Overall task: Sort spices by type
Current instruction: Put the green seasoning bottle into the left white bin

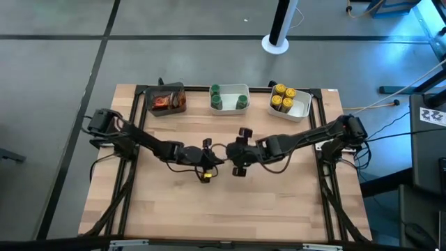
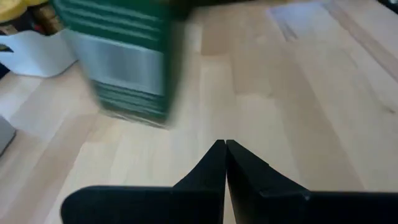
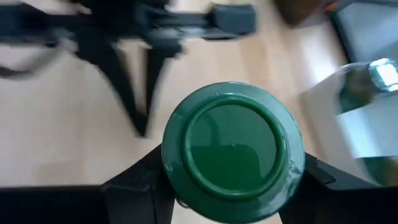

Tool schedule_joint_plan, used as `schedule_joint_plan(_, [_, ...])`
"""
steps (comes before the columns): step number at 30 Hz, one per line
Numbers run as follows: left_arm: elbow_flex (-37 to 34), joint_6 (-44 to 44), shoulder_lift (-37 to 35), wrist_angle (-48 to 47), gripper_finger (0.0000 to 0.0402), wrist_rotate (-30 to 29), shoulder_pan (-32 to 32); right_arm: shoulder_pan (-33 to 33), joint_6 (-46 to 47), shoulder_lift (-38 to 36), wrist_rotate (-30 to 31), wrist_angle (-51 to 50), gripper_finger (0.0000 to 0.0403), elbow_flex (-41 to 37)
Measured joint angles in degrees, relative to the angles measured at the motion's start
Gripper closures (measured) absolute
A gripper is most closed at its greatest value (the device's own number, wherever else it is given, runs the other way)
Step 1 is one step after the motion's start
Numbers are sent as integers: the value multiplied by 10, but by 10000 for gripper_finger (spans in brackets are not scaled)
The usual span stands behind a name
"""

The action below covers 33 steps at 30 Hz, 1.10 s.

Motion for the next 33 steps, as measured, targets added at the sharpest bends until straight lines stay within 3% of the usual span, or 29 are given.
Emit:
schedule_joint_plan(10, [-3,-23,-110,-200,398,-9,0,-107,-96,-2,33,22,203,0])
schedule_joint_plan(16, [-15,-26,-117,-208,398,-21,0,-190,-142,-2,24,57,203,-1])
schedule_joint_plan(22, [-16,-26,-117,-205,398,-21,0,-268,-153,0,-30,115,203,-1])
schedule_joint_plan(33, [-16,-23,-117,-181,398,-21,0,-348,-153,21,-103,193,203,-2])
